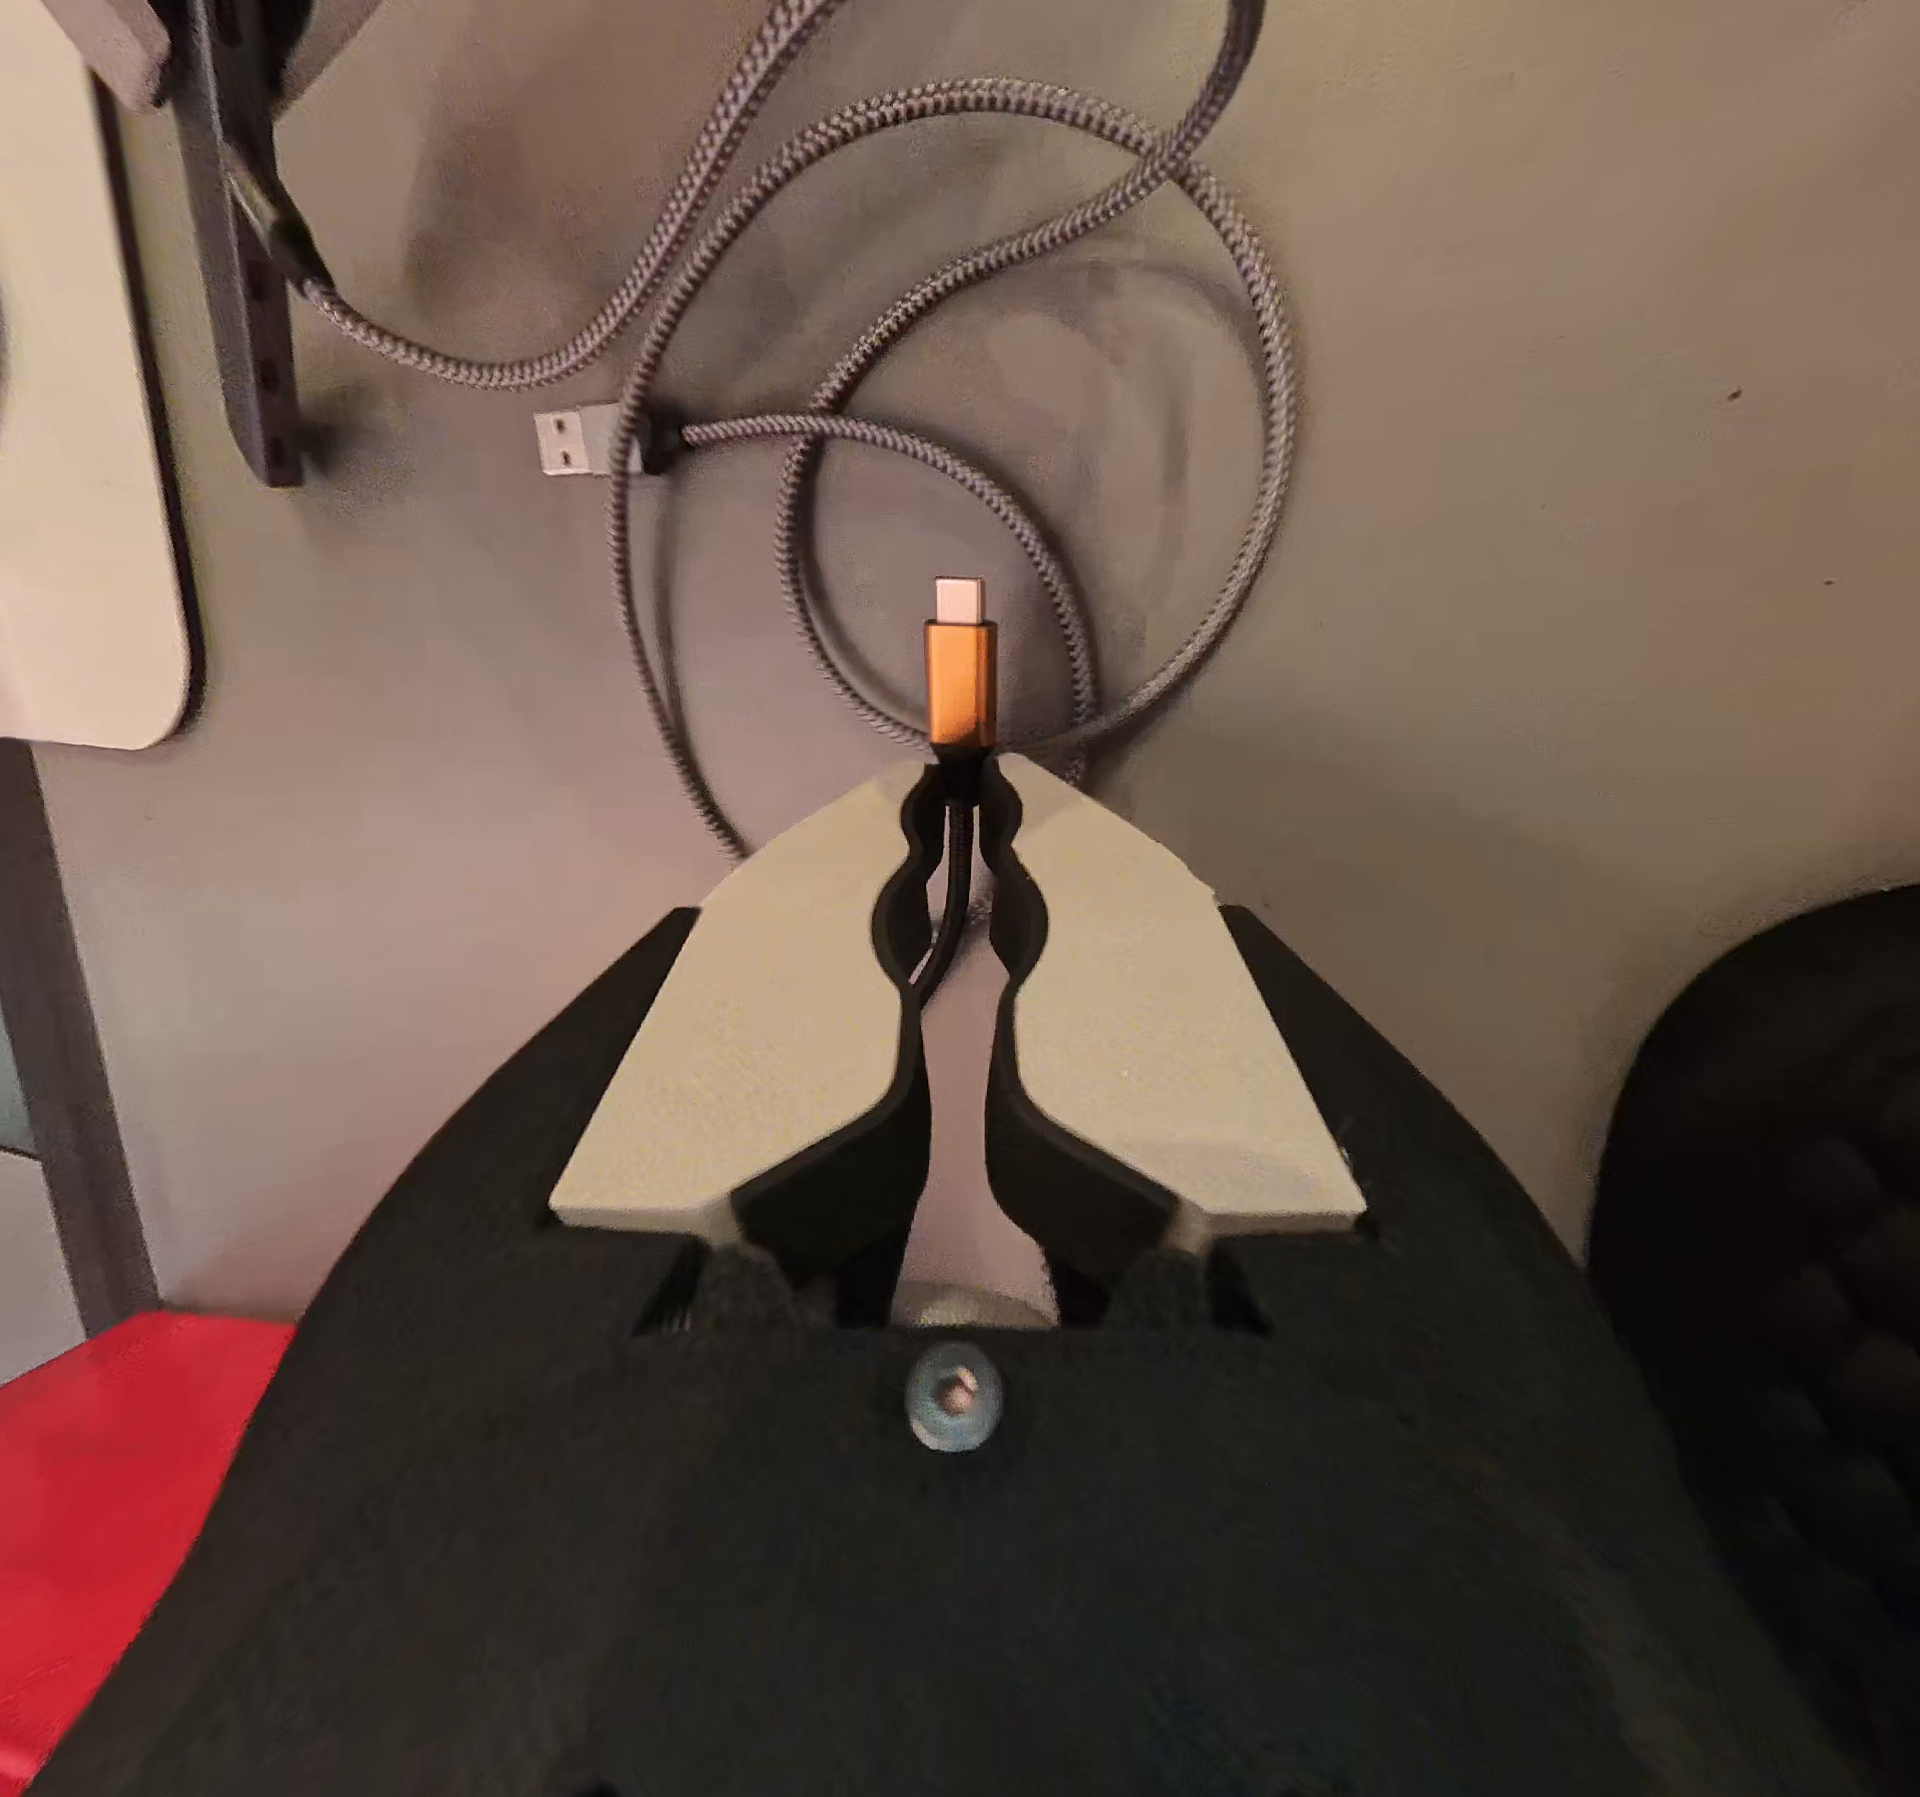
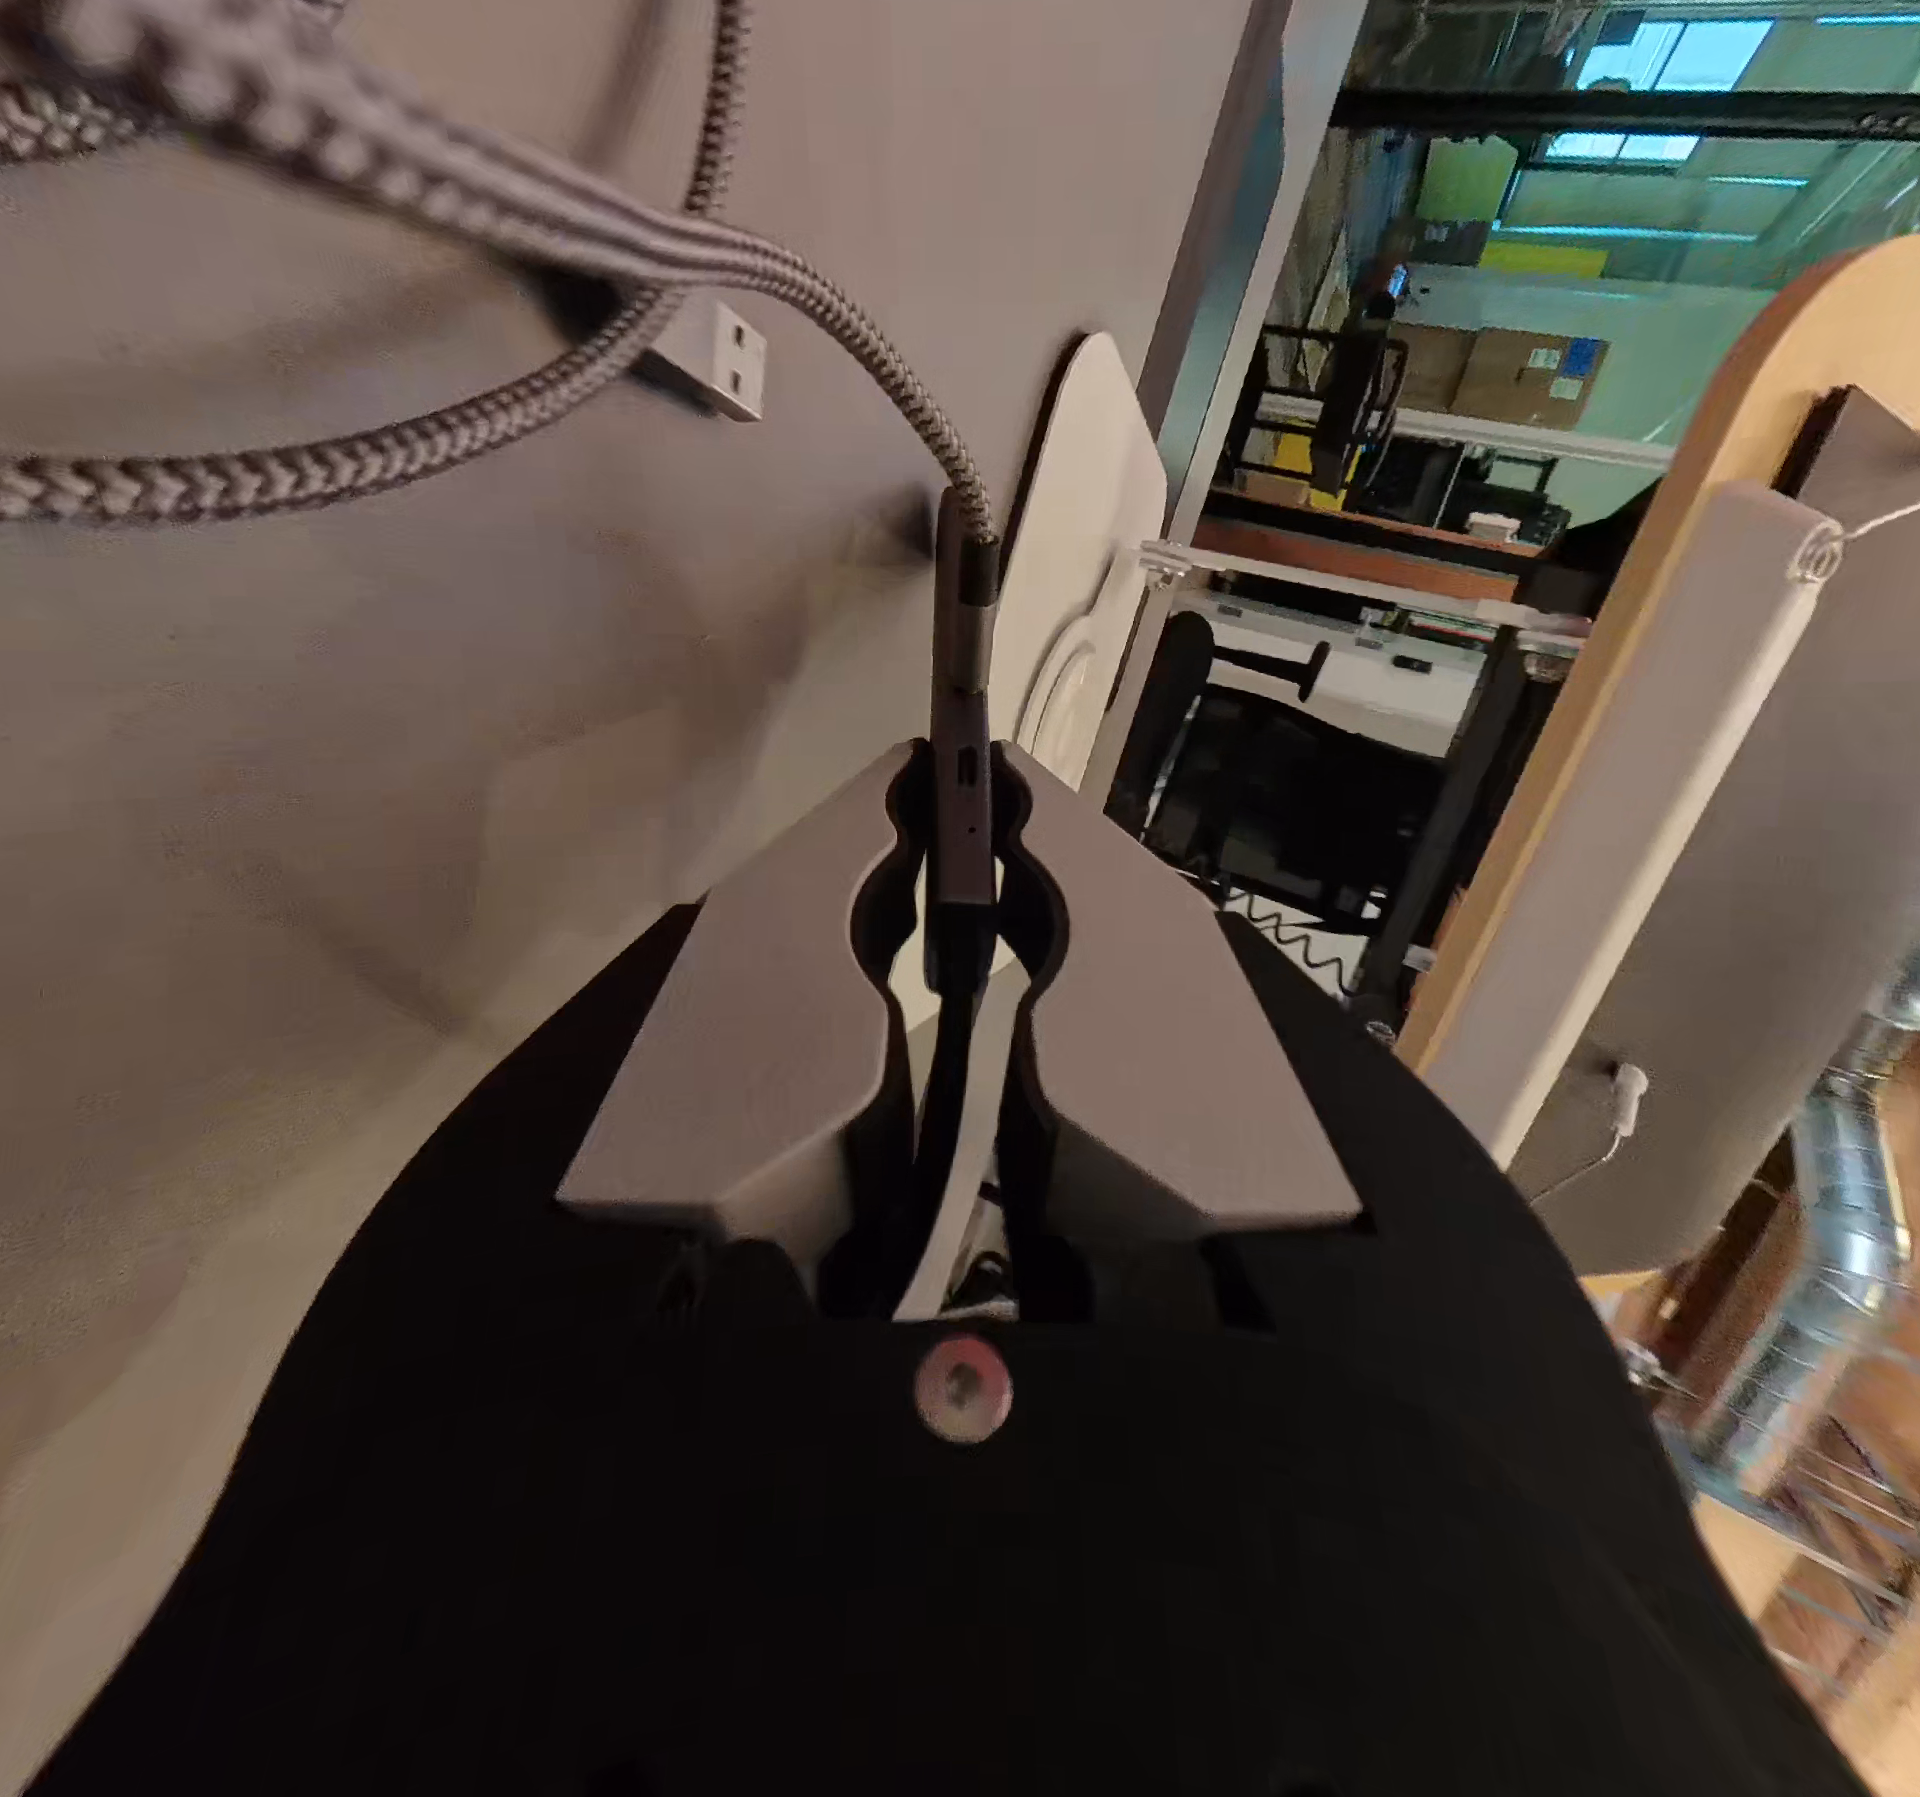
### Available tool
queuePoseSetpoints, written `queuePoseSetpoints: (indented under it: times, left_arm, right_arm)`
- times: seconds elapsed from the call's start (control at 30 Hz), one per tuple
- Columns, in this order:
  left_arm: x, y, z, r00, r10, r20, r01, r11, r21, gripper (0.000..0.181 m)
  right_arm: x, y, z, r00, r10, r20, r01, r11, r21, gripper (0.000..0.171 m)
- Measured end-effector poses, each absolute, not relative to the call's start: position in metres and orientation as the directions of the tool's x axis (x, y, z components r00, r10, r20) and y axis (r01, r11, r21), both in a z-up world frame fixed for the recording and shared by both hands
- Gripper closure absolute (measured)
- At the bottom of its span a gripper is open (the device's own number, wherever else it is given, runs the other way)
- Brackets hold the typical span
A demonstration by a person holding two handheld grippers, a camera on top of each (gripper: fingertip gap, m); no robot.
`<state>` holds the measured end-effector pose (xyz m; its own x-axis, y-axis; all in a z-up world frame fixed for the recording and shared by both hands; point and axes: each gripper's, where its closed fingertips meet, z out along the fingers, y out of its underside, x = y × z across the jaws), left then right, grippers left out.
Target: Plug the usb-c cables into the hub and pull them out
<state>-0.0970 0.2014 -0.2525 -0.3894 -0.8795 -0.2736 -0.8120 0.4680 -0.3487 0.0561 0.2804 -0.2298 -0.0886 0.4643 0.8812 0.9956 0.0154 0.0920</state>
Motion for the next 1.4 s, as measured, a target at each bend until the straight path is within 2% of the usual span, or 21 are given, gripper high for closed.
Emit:
queuePoseSetpoints:
  times: [0.13,0.23,0.3,0.37,0.47,0.67,0.77,0.87,0.9,1.0,1.03,1.1,1.13,1.27,1.33,1.4]
  left_arm:
    - [-0.097,0.202,-0.260,-0.379,-0.889,-0.259,-0.819,0.452,-0.353,0.175]
    - [-0.094,0.201,-0.258,-0.359,-0.901,-0.243,-0.820,0.429,-0.380,0.175]
    - [-0.094,0.201,-0.258,-0.353,-0.904,-0.239,-0.820,0.422,-0.386,0.175]
    - [-0.094,0.201,-0.258,-0.346,-0.909,-0.232,-0.823,0.412,-0.390,0.175]
    - [-0.093,0.201,-0.258,-0.334,-0.914,-0.231,-0.827,0.401,-0.394,0.175]
    - [-0.091,0.200,-0.258,-0.334,-0.915,-0.229,-0.830,0.400,-0.388,0.175]
    - [-0.089,0.199,-0.256,-0.327,-0.919,-0.222,-0.829,0.391,-0.399,0.175]
    - [-0.088,0.198,-0.252,-0.312,-0.929,-0.199,-0.824,0.368,-0.431,0.175]
    - [-0.087,0.198,-0.251,-0.307,-0.934,-0.186,-0.822,0.358,-0.442,0.175]
    - [-0.086,0.195,-0.246,-0.297,-0.946,-0.131,-0.816,0.322,-0.480,0.175]
    - [-0.086,0.193,-0.244,-0.295,-0.949,-0.109,-0.815,0.310,-0.489,0.175]
    - [-0.085,0.190,-0.238,-0.292,-0.954,-0.070,-0.813,0.287,-0.507,0.175]
    - [-0.085,0.189,-0.234,-0.288,-0.956,-0.052,-0.812,0.273,-0.516,0.175]
    - [-0.082,0.186,-0.220,-0.265,-0.964,0.021,-0.804,0.209,-0.556,0.175]
    - [-0.081,0.185,-0.215,-0.254,-0.966,0.046,-0.803,0.183,-0.567,0.175]
    - [-0.079,0.182,-0.211,-0.246,-0.966,0.077,-0.804,0.159,-0.572,0.175]
  right_arm:
    - [0.056,0.279,-0.235,-0.165,0.410,0.897,0.985,0.022,0.171,0.163]
    - [0.057,0.272,-0.247,-0.234,0.412,0.880,0.969,0.020,0.248,0.148]
    - [0.057,0.267,-0.250,-0.283,0.398,0.873,0.955,0.035,0.293,0.148]
    - [0.058,0.260,-0.249,-0.270,0.447,0.853,0.958,0.038,0.283,0.143]
    - [0.062,0.253,-0.240,-0.298,0.468,0.832,0.946,0.024,0.324,0.119]
    - [0.061,0.225,-0.235,-0.336,0.539,0.772,0.934,0.082,0.349,0.100]
    - [0.065,0.204,-0.232,-0.257,0.645,0.720,0.959,0.077,0.274,0.084]
    - [0.073,0.182,-0.220,-0.204,0.705,0.679,0.973,0.068,0.222,0.094]
    - [0.069,0.175,-0.213,-0.163,0.717,0.678,0.984,0.072,0.161,0.107]
    - [0.032,0.164,-0.180,0.004,0.696,0.718,0.986,0.117,-0.119,0.143]
    - [0.018,0.163,-0.170,0.042,0.668,0.743,0.970,0.151,-0.190,0.149]
    - [-0.010,0.160,-0.160,0.061,0.623,0.780,0.944,0.218,-0.248,0.149]
    - [-0.022,0.159,-0.156,0.053,0.585,0.809,0.937,0.252,-0.243,0.149]
    - [-0.051,0.166,-0.168,-0.039,0.466,0.884,0.953,0.284,-0.108,0.146]
    - [-0.054,0.174,-0.180,-0.136,0.398,0.907,0.960,0.278,0.021,0.146]
    - [-0.057,0.180,-0.188,-0.162,0.361,0.918,0.961,0.268,0.064,0.149]
